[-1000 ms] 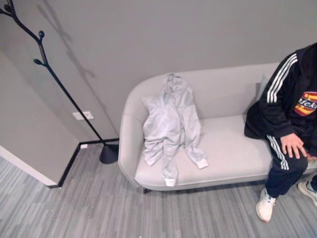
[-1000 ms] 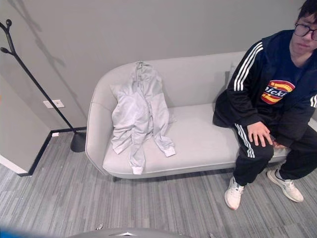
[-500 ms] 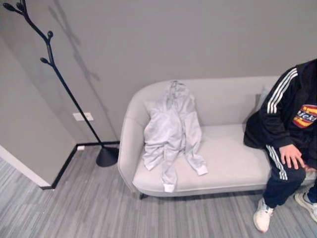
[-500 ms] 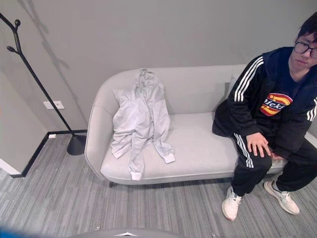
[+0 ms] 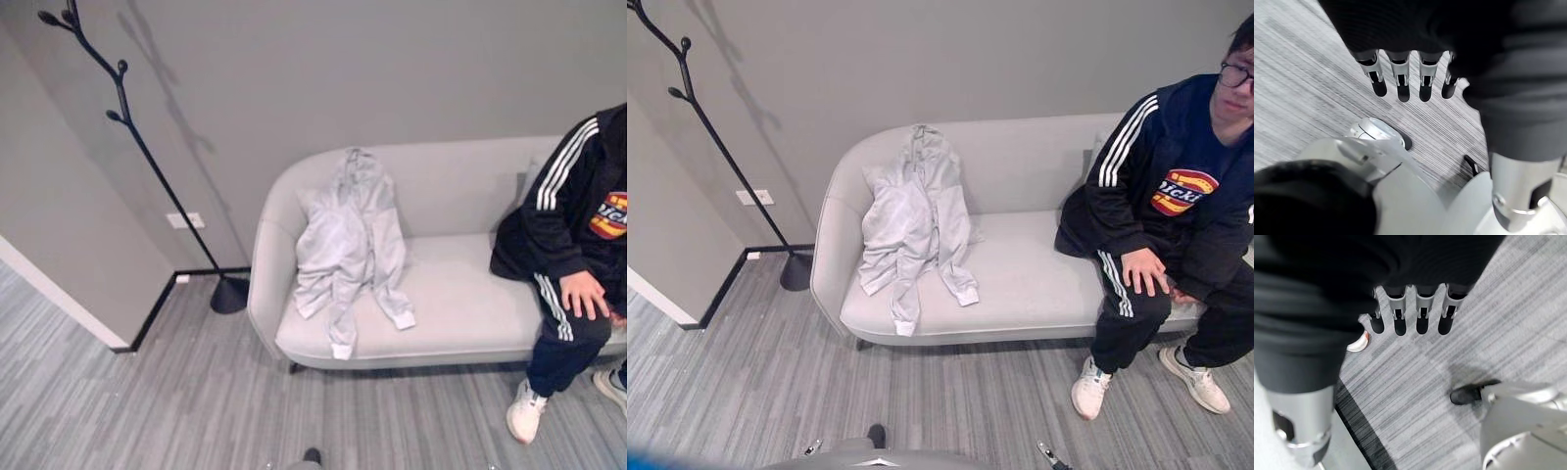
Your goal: Hang the clothes on the sofa on the clothes rack.
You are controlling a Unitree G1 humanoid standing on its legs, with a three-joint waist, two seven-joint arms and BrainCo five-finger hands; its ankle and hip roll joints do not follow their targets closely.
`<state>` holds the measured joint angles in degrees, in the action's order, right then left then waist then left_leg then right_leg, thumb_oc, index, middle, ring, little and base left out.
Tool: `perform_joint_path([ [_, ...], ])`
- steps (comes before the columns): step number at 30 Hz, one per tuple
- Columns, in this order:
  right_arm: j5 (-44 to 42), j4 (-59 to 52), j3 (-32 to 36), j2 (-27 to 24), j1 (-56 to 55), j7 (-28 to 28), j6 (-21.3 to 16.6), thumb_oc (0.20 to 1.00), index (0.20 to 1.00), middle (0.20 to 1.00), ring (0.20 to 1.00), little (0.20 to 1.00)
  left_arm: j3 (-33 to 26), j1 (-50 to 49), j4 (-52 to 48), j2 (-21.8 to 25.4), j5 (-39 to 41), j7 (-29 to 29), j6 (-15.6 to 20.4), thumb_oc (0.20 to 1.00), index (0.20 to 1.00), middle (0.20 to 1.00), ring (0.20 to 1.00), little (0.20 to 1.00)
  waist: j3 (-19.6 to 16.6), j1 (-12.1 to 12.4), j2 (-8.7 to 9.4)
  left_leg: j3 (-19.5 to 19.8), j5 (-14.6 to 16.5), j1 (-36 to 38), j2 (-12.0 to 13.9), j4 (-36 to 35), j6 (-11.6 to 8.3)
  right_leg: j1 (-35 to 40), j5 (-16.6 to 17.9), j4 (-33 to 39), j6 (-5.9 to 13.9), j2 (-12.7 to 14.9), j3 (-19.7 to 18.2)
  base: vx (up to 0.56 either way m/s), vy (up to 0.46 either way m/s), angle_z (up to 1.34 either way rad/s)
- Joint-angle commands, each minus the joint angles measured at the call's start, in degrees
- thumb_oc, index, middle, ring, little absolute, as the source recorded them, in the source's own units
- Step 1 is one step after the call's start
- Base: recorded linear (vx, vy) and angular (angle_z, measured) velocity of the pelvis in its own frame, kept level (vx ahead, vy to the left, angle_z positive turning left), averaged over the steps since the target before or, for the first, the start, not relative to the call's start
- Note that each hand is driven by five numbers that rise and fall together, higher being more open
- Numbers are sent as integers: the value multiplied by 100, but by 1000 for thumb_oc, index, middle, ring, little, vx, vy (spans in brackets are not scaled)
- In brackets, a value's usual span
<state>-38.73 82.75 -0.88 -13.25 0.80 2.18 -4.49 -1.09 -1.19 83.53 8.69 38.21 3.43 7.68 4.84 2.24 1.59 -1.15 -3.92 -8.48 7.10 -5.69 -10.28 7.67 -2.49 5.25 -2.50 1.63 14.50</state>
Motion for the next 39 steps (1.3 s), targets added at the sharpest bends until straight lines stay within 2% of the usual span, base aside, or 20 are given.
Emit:
perform_joint_path([
  [1,161,-415,-197,-65,308,102,-258,1000,1000,1000,1000,1000,-13,53,-192,-115,334,-102,188,1000,1000,1000,1000,1000,-9,156,-15,-445,-474,-809,-176,812,367,913,-1057,-263,336,-105,-239,214,87,0],
  [6,441,-512,-350,81,363,73,-234,1000,1000,1000,1000,1000,-80,-3,-32,-50,91,-105,135,1000,1000,1000,1000,1000,-269,292,59,-350,-524,-700,-262,942,511,1163,-1149,-313,484,55,-413,353,172,-72],
  [7,566,-546,-480,185,328,-5,-201,1000,1000,1000,1000,1000,-71,-5,-26,15,-67,-101,168,1000,1000,1000,1000,1000,-386,323,182,-430,-434,-694,-319,1088,589,1171,-1061,-315,593,222,-436,211,96,-70],
  [13,777,-801,-680,281,408,-44,-264,1000,1000,1000,1000,1000,277,138,-194,159,-627,-130,223,1000,1000,1000,1000,1000,-547,370,427,-744,-41,-649,-567,1258,844,931,-735,-775,936,653,-486,267,200,-10],
  [14,916,-875,-752,281,460,-28,-266,1000,1000,1000,1000,1000,479,236,-267,187,-923,-160,228,1000,1000,1000,1000,1000,-539,348,467,-797,177,-595,-675,1332,978,696,-543,-1256,1067,779,-442,196,218,-21],
  [15,916,-875,-752,279,460,-28,-266,1000,1000,1000,1000,1000,479,236,-267,185,-923,-160,228,1000,1000,1000,1000,1000,-556,352,457,-797,168,-613,-662,1327,977,674,-532,-1252,1063,767,-449,271,382,-18],
  [16,1076,-1033,-863,285,535,7,-289,1000,1000,1000,1000,1000,667,349,-382,241,-1110,-208,239,1000,1000,1000,1000,1000,-410,263,425,-802,481,-334,-836,1333,1262,90,175,-2640,1191,952,-409,136,232,-6],
  [17,1076,-1033,-863,283,536,7,-289,1000,1000,1000,1000,1000,667,351,-381,239,-1110,-208,239,1000,1000,1000,1000,1000,-421,267,415,-802,472,-346,-823,1327,1260,75,189,-2631,1187,939,-413,168,306,-10],
  [19,1117,-1200,-919,298,595,54,-314,1000,1000,1000,1000,1000,753,387,-438,263,-1133,-220,206,1000,1000,1000,1000,1000,-221,192,311,-787,645,-79,-876,1353,1445,-233,750,-3507,1225,1159,-267,56,152,2],
  [22,1283,-1599,-1043,335,530,104,-349,1000,1000,1000,1000,1000,784,352,-425,274,-1175,-221,150,1000,1000,1000,1000,1000,-84,98,147,-690,892,425,-896,1259,1558,-668,647,-4268,1177,1420,5,230,172,12],
  [23,1384,-1884,-1095,310,460,158,-350,1000,1000,1000,1000,1000,756,315,-430,284,-1181,-222,146,1000,1000,1000,1000,1000,-59,50,85,-683,835,574,-846,1128,1559,-823,473,-4236,1012,1441,159,128,62,10],
  [25,1445,-2140,-1132,283,429,189,-351,1000,1000,1000,1000,1000,744,286,-431,285,-1199,-213,144,1000,1000,1000,1000,1000,-47,9,58,-655,838,673,-836,1070,1526,-910,336,-4037,966,1427,218,178,-38,9],
  [26,1938,-3438,-1211,62,313,410,-342,1000,1000,1000,1000,1000,717,180,-451,229,-1290,-249,148,1000,1000,1000,1000,1000,81,-115,-14,-540,935,924,-746,935,1365,-1198,-59,-2790,871,1398,310,348,-212,-15],
  [28,3253,-4713,-1170,-246,247,887,-82,1000,1000,1000,1000,1000,648,161,-595,111,-1431,-415,154,1000,1000,1000,1000,1000,214,-243,64,-353,1128,1197,-750,848,1185,-1371,610,-816,1200,1518,127,369,-273,7],
  [29,3589,-4829,-1170,-328,320,978,-25,1000,1000,1000,1000,1000,632,194,-623,91,-1464,-464,182,1000,1000,1000,1000,1000,242,-268,87,-304,1198,1284,-742,832,1140,-1517,789,-542,1300,1583,88,297,-167,41],
  [34,4027,-4917,-1073,-476,562,1212,134,1000,1000,1000,1000,1000,602,221,-721,74,-1513,-502,163,1000,1000,1000,1000,1000,331,-337,122,-90,1432,1712,-631,769,1002,-1685,1196,-122,1487,1611,-104,269,-115,35],
  [35,4256,-4923,-1036,-511,546,1338,200,1000,1000,1000,1000,1000,546,176,-729,81,-1540,-544,171,1000,1000,1000,1000,1000,259,-330,239,116,1605,1920,-674,719,942,-1534,1287,-72,1503,1625,-280,602,-255,95],
  [36,4387,-4613,-1075,-530,643,1464,231,1000,1000,1000,1000,1000,516,153,-680,59,-1501,-583,180,1000,1000,1000,1000,1000,168,-354,283,234,1690,2187,-503,631,879,-1536,1394,-305,1539,1570,-366,472,-201,99],
  [38,4430,-4433,-1097,-527,657,1530,280,1000,1000,1000,1000,1000,487,123,-673,49,-1429,-633,157,1000,1000,1000,1000,1000,105,-348,273,314,1713,2239,-386,647,841,-1577,1291,-453,1484,1466,-432,339,-201,79],
  [39,4389,-4177,-1112,-553,741,1599,311,1000,1000,1000,1000,1000,497,54,-732,8,-1305,-688,170,1000,1000,1000,1000,1000,13,-345,200,474,1723,2233,-150,659,752,-1638,1097,-669,1379,1285,-387,372,-255,42],
])
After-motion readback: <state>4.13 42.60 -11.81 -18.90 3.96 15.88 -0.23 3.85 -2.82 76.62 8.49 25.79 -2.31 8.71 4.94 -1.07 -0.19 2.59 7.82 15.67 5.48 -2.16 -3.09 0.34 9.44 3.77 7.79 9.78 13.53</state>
